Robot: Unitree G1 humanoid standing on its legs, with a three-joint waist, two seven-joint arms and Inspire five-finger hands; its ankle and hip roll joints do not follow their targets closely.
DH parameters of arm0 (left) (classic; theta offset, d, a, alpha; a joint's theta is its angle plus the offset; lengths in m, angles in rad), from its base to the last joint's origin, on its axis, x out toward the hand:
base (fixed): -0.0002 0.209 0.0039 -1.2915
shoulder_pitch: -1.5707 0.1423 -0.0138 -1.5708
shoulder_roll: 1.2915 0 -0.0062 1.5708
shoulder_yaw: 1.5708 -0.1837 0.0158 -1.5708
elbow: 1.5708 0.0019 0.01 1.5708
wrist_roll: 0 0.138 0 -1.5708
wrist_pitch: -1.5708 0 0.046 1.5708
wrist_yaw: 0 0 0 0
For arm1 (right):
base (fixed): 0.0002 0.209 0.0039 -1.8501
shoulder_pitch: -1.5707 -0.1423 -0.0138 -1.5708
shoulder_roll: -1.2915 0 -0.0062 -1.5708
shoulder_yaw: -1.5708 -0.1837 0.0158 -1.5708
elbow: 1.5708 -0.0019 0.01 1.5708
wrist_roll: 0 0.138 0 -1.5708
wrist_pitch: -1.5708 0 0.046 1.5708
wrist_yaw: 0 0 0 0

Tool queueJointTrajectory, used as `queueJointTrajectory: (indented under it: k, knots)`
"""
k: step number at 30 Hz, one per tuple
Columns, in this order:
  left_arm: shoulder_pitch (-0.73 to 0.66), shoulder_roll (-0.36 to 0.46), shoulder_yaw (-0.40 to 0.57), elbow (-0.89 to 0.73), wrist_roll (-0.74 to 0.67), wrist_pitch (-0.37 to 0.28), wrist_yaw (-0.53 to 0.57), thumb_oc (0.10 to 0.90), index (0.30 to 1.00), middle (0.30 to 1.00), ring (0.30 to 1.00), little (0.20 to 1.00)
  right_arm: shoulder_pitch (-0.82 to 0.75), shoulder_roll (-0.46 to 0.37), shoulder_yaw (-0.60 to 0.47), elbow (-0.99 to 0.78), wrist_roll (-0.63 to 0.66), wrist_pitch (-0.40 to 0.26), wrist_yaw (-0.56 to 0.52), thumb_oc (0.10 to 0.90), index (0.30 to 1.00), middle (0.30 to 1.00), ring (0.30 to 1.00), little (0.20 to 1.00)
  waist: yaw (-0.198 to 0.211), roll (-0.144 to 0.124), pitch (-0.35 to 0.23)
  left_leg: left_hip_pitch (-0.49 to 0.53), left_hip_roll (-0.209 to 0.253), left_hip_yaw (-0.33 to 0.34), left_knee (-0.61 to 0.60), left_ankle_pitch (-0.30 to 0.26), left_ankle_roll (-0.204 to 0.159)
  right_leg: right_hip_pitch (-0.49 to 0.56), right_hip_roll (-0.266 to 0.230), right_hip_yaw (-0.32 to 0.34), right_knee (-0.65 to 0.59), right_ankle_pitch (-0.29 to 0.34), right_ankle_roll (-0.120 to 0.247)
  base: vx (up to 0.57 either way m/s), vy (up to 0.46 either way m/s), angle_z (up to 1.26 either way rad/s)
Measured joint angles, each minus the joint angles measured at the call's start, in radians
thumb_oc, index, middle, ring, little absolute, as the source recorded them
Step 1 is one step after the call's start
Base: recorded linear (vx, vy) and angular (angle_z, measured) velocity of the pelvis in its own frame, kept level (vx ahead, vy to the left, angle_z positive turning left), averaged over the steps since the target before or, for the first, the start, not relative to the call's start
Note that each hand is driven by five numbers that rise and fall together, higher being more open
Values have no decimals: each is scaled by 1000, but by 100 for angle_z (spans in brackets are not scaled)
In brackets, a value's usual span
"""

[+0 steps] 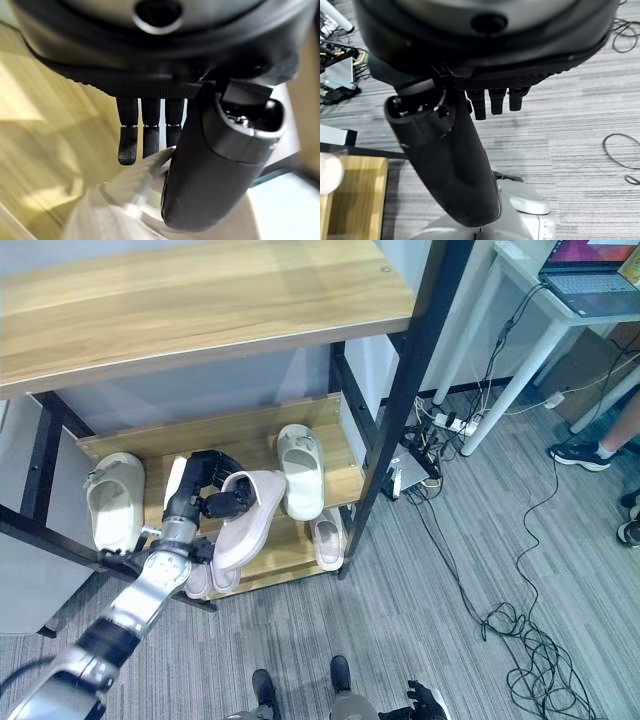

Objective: Arrange the slippers neatly on the shoe rack.

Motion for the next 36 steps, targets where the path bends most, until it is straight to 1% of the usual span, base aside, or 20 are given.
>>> queueJointTrajectory:
  k: [4,9,12,15,17,19,21,23,24,25,26,27,29,30,31,32,33,34,35,36]
  knots:
    - [70,7,40,-102,-6,-16,-55,400,300,300,300,300,3,0,-9,1,0,6,7,800,900,900,900,900,34,3,0,14,1,-19,0,-6,-9,22,1,-18,0,-12,1,13,-13,15]
    - [161,36,58,-182,-36,-23,-132,400,300,300,300,300,4,0,-9,3,-1,19,10,800,900,900,900,900,42,2,0,36,-2,-38,0,-2,-4,52,0,-35,0,-12,0,13,-9,11]
    - [196,35,51,-190,-48,-23,-172,400,300,300,300,300,4,0,-8,3,-1,19,11,800,900,900,900,900,49,2,0,41,-1,-42,0,-2,-4,59,1,-37,0,-12,0,2,-1,2]
    - [243,1,33,-198,-84,-23,-197,400,300,300,300,300,7,-1,-7,1,-1,18,9,800,900,900,900,900,63,2,0,42,-1,-46,0,0,-4,62,2,-44,0,-12,-1,-147,-3,5]
    - [244,1,-16,-195,-81,-23,-200,400,300,300,300,300,4,-3,-3,0,0,15,8,800,900,900,900,900,64,0,4,19,-1,-58,2,10,-4,42,1,-55,9,-12,0,-395,-18,16]
    - [229,-3,-45,-193,-73,-23,-198,400,300,300,300,300,-25,-5,9,1,1,12,3,800,900,900,900,900,72,-2,21,-53,3,-68,47,16,-4,-25,7,-64,54,-13,-1,-350,-40,16]
    - [145,0,-91,-152,-62,-31,-197,400,300,300,300,300,-85,-16,28,2,8,-3,-7,800,900,900,900,900,70,-4,89,-171,8,-104,150,8,-11,-127,-10,-91,163,-42,-15,-173,-29,31]
    - [102,0,-103,-114,-38,-31,-197,400,300,300,300,300,-127,-20,30,2,10,-4,-9,800,900,900,900,900,71,-3,118,-232,11,-113,182,-5,-18,-211,-15,-94,241,-75,-27,-139,10,17]
    - [86,0,-101,-80,-32,-27,-192,400,300,300,300,300,-158,-20,29,0,19,-8,-14,800,900,900,900,900,80,-6,149,-274,9,-112,209,-8,-21,-276,-20,-91,325,-98,-26,-176,35,-2]
    - [69,0,-101,-59,-29,-20,-187,400,300,300,300,300,-176,-28,29,-1,22,-15,-23,800,900,900,900,900,86,-14,168,-346,6,-111,291,-42,-8,-364,-49,-89,435,-147,-42,-79,31,4]
    - [63,1,-101,-55,-23,-19,-180,400,300,300,300,300,-185,-31,30,-4,25,-17,-30,800,900,900,900,900,86,-14,174,-390,3,-112,342,-57,-6,-410,-58,-87,490,-166,-39,-152,31,12]
    - [48,5,-99,-54,-11,-18,-164,400,300,300,300,300,-203,-43,28,-24,42,-15,-39,800,900,900,900,900,91,-14,193,-472,3,-117,434,-97,-2,-490,-75,-80,588,-206,-44,-189,28,16]
    - [22,21,-103,-55,13,-17,-131,400,300,300,300,300,-233,-54,27,-70,55,-15,-53,800,900,900,900,900,89,-13,207,-604,7,-114,576,-129,0,-622,-89,-68,723,-239,-44,-177,26,7]
    - [8,34,-102,-59,19,-17,-126,400,300,300,300,300,-235,-57,25,-79,59,-19,-55,800,900,900,900,900,88,-14,212,-649,12,-115,627,-156,11,-659,-93,-59,768,-264,-58,10,8,-6]
    - [-52,48,-88,-54,46,-7,-104,400,300,300,300,300,-277,-60,8,-129,77,-24,-76,800,900,900,900,900,84,-22,255,-740,19,-114,748,-197,15,-754,-101,-46,888,-301,-72,-19,33,-6]
    - [-68,46,-80,-49,46,-2,-101,400,300,300,300,300,-289,-61,0,-144,79,-25,-82,800,900,900,900,900,85,-21,273,-752,19,-115,769,-201,15,-765,-102,-42,911,-307,-72,-36,41,-5]
    - [-87,50,-80,-44,47,2,-83,400,300,300,300,300,-310,-68,5,-169,91,-19,-92,800,900,900,900,900,70,-25,281,-803,24,-126,839,-222,-3,-819,-102,-27,964,-326,-59,-106,77,-16]
    - [-104,61,-72,-53,54,-1,-71,400,300,300,300,300,-299,-86,7,-217,100,-22,-99,800,900,900,900,900,83,-23,254,-868,41,-129,930,-279,11,-884,-100,-21,1032,-355,-80,-48,53,-29]
    - [-154,76,-62,-55,72,-2,-29,400,300,300,300,300,-308,-112,4,-265,124,-36,-120,800,900,900,900,900,80,-21,247,-965,53,-135,1036,-320,14,-975,-99,-13,1120,-375,-84,-34,69,-32]
    - [-184,81,-46,-56,80,-2,-12,400,300,300,300,300,-322,-122,-6,-286,134,-46,-130,800,900,900,900,900,75,-21,247,-1011,55,-135,1068,-325,18,-1023,-98,-8,1151,-379,-84,-3,38,-16]
